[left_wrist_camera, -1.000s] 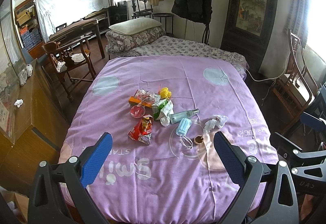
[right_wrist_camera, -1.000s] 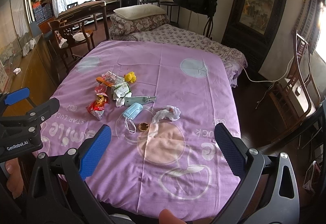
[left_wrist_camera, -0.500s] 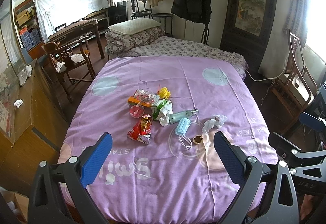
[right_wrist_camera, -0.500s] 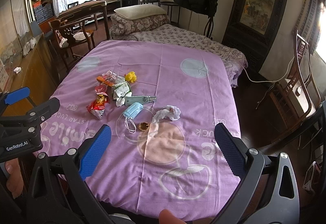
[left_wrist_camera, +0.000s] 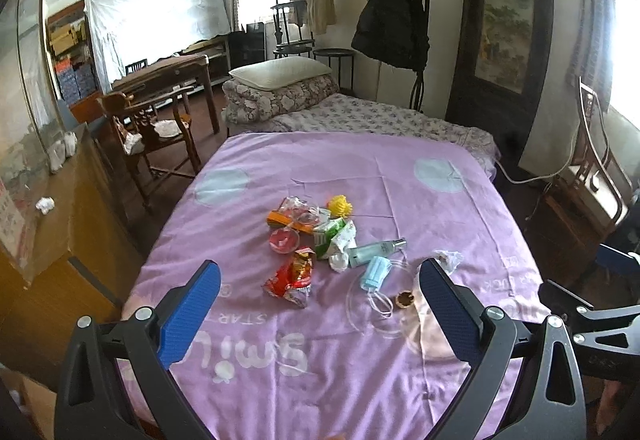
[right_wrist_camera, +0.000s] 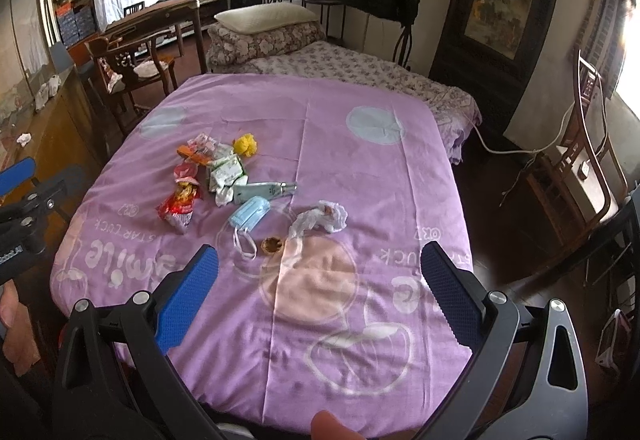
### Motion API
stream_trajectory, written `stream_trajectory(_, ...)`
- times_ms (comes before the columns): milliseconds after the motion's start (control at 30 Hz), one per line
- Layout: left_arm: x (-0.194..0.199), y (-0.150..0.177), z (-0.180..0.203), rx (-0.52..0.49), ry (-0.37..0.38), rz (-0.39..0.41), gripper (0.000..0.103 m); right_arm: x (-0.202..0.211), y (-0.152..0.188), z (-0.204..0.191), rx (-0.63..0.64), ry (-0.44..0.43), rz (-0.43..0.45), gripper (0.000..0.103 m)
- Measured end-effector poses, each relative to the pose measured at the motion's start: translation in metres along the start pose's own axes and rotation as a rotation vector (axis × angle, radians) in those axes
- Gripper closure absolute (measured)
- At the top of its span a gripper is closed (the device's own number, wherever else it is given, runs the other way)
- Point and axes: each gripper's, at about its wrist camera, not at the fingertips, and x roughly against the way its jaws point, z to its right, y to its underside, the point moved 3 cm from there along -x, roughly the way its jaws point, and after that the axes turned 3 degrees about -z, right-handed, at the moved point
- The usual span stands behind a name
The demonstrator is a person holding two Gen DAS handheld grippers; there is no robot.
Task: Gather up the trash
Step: 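Grasp the red snack bag with the left tool while the right tool grasps the white plastic bag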
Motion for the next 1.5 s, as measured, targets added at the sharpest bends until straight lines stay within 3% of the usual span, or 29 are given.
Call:
stream_trajectory(133,-0.010,0.004,-0.007,0.023,-0.005,0.017,0.005,-0.010,0.001,0.001,0.004,0.022,0.032,0.006)
stream_trajectory(300,-0.042,0.011,-0.019,0.031,-0.052,-0.038,0.005,-0.035,0.004,0.004,0.009,0.036,0.008,0.006)
stream_trajectory(633,-0.155,0.045,-0.054,0.098,-0.066,-0.285,0.005,-0.107,0.015,0.015,-0.046,-0.014,-0.099,0.006)
stream_trajectory(933,-0.234,0.052,-0.061,0.078,-0.096,-0.369,0.005,-0.176,0.031,0.015,-0.061,-0.021,-0.196,0.006)
stream_trajectory(1100,-0.279,0.048,-0.065,0.021,-0.138,-0.402,0.005,-0.208,0.037,0.003,-0.003,-0.019,-0.253,0.006)
stream_trajectory(1333,-0.306,0.054,-0.062,-0.005,-0.105,-0.436,0.005,-0.234,0.041,0.006,-0.041,-0.028,-0.305,0.006)
stream_trajectory(1500,-0.324,0.069,-0.063,0.032,-0.072,-0.499,0.017,-0.247,0.042,0.017,-0.090,-0.037,-0.331,0.006)
